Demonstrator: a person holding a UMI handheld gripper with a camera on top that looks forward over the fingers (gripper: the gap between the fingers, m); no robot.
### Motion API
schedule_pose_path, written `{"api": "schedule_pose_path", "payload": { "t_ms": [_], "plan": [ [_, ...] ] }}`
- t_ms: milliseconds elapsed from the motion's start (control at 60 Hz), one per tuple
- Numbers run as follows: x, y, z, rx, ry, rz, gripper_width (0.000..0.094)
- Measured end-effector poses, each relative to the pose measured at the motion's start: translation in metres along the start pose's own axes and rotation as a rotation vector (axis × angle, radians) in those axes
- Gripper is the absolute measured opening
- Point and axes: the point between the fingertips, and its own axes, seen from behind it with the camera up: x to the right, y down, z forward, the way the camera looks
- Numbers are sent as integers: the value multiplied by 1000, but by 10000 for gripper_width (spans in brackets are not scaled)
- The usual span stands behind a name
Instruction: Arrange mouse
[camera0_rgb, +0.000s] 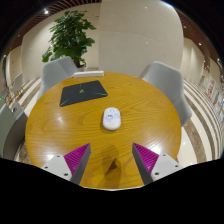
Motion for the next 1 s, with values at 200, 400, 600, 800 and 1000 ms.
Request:
{"api": "schedule_pose_path", "payload": {
  "t_ms": [200, 400, 600, 800, 1000],
  "plan": [
    [1, -16, 50, -16, -11, -3, 871],
    [-1, -38, 88, -29, -32, 2, 870],
    [1, -58, 119, -52, -37, 14, 872],
    [3, -68, 135, -71, -44, 17, 857],
    [5, -67, 133, -110, -5, 12, 438]
  ]
}}
